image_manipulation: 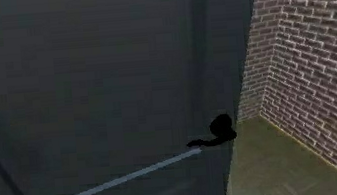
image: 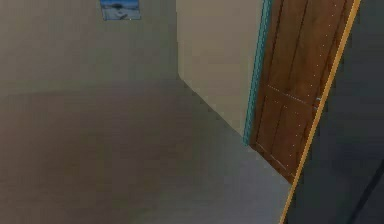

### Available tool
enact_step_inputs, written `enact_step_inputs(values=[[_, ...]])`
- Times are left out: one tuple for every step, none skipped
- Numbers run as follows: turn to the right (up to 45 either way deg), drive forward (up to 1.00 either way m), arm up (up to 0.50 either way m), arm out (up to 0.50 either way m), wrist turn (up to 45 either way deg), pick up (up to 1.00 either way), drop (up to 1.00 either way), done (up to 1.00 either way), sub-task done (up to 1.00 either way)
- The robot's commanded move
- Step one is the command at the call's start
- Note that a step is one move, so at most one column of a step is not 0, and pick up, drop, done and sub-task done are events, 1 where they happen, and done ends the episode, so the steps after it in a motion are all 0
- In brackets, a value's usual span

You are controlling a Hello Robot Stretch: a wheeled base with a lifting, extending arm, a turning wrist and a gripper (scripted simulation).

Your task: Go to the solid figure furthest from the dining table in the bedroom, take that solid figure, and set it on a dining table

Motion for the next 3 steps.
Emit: enact_step_inputs(values=[[-15.0, 0.0, 0.0, 0.0, 0.0, 0.0, 0.0, 0.0, 0.0], [0.0, 0.3, 0.0, 0.0, 0.0, 0.0, 0.0, 0.0, 0.0], [-3.0, 0.0, 0.0, 0.0, 0.0, 0.0, 0.0, 0.0, 0.0]])
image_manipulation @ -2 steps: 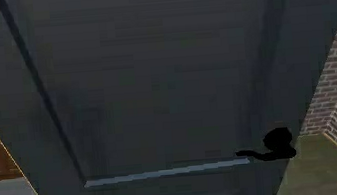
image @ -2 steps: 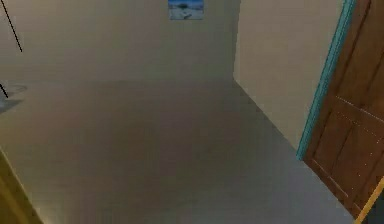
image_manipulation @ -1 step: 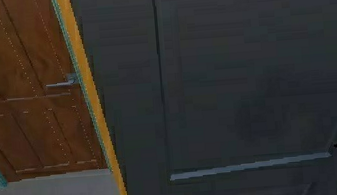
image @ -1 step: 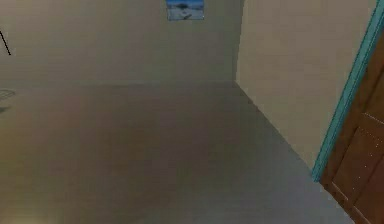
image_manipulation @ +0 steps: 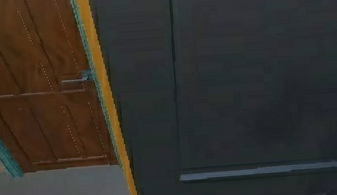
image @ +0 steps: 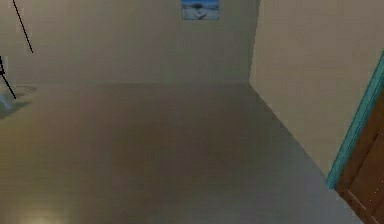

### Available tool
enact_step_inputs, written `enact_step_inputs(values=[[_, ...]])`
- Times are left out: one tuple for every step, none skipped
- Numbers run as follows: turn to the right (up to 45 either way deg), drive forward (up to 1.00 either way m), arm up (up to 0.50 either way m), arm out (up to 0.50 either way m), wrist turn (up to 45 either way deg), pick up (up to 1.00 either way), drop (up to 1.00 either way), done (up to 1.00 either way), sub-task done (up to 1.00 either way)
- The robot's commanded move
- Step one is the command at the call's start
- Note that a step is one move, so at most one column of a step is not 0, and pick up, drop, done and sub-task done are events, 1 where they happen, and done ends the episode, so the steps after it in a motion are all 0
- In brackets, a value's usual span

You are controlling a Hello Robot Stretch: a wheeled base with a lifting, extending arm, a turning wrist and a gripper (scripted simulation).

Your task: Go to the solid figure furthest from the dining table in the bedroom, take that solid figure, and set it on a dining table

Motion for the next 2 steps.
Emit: enact_step_inputs(values=[[0.0, 0.45, 0.0, 0.0, 0.0, 0.0, 0.0, 0.0, 0.0], [-45.0, 0.0, 0.0, 0.0, 0.0, 0.0, 0.0, 0.0, 0.0]])
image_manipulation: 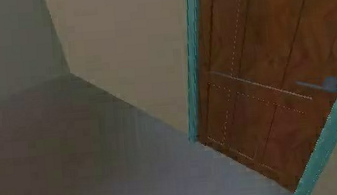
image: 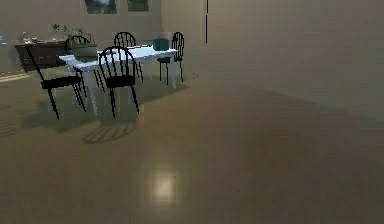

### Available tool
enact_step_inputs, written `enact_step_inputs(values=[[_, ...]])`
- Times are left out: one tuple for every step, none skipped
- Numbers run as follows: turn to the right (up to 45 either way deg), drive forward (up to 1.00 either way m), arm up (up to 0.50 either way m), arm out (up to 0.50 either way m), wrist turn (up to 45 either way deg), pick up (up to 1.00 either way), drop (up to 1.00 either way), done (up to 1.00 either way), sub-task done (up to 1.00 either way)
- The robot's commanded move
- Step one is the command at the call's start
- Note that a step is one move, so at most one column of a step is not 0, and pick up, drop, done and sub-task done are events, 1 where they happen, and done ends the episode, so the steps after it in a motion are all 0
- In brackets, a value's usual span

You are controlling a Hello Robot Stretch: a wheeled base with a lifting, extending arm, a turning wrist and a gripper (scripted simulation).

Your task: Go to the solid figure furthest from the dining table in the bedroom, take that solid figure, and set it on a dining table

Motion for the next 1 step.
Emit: enact_step_inputs(values=[[-36.0, 0.0, 0.0, 0.0, 0.0, 0.0, 0.0, 0.0, 0.0]])
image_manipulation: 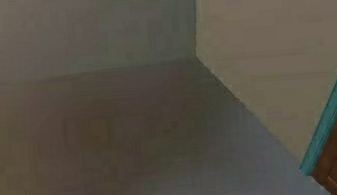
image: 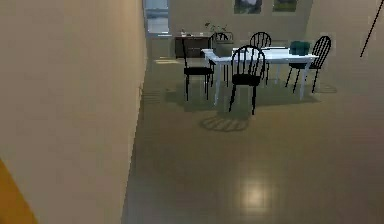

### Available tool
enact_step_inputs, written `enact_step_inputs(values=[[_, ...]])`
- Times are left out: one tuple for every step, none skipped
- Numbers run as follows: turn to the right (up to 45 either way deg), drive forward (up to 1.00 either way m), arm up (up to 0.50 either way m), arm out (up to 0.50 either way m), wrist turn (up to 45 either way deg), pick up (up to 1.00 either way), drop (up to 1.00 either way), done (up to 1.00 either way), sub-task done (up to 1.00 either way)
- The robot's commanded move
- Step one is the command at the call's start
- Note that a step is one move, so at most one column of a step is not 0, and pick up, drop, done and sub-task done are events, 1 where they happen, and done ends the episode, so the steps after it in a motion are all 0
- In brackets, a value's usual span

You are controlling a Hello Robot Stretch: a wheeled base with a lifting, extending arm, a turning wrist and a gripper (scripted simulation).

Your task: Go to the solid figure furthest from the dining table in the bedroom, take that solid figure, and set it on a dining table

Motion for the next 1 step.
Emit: enact_step_inputs(values=[[0.0, 1.0, 0.0, 0.0, 0.0, 0.0, 0.0, 0.0, 0.0]])
